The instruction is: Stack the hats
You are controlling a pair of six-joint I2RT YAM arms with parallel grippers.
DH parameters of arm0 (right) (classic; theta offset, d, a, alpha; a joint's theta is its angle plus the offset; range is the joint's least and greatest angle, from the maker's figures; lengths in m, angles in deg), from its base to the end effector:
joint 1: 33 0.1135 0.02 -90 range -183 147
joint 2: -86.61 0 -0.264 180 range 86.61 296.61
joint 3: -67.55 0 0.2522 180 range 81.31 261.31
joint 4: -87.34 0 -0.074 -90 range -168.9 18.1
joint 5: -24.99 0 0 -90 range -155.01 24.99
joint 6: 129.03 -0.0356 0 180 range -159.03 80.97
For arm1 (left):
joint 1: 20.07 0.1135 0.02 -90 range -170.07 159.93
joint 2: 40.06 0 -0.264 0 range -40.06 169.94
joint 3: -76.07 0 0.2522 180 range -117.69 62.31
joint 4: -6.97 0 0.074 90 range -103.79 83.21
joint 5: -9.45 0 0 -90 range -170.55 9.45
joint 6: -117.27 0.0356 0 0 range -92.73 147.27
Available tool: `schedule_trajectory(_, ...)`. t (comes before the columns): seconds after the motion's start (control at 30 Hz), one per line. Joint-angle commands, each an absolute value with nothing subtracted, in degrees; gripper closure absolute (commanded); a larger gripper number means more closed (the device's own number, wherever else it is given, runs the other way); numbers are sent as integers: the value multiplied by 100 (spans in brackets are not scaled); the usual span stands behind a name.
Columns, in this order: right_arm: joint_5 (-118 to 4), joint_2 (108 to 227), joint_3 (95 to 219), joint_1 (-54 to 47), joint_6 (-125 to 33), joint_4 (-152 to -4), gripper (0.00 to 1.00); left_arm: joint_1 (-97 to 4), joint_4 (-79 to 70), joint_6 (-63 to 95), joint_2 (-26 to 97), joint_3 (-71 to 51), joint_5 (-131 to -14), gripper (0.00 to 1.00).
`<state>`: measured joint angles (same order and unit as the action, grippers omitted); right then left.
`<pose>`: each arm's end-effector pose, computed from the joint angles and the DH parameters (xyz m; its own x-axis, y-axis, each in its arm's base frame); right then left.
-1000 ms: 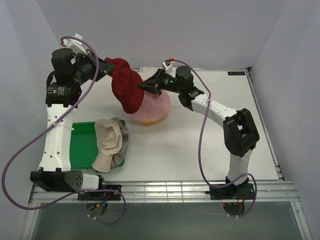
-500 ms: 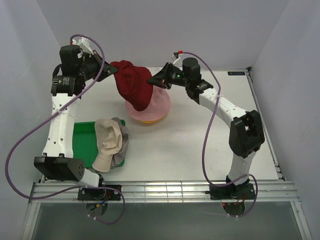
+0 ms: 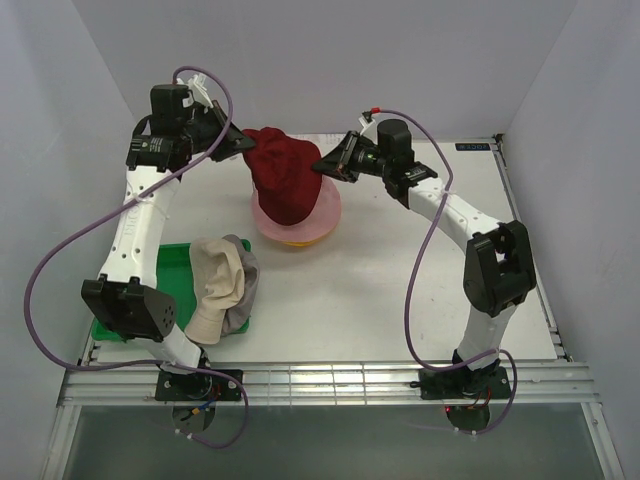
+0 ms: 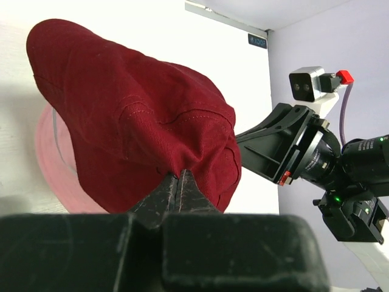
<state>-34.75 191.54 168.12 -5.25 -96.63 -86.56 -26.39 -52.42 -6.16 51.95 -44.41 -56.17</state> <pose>0.3833 0.2219 0.3304 -0.7959 0.4053 -0.4497 -0.3148 0.3573 0.8793 0.3386 -0.0523 0.4429 -0.6754 -0.4301 -0.5991 0.0961 0.7541 -0.6496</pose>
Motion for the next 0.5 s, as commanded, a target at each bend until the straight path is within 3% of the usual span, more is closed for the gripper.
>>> schedule_trajectory(0.0,-3504,18830,16640,-645,-9458,-8787,88,-2780,-5241,-569,5222,-4746,-5708,97)
schedule_trajectory(0.47,-3346,18646,15752,-918,-9633,-9349,89,-3053,-4899,-701,5355,-4299,-5998,86)
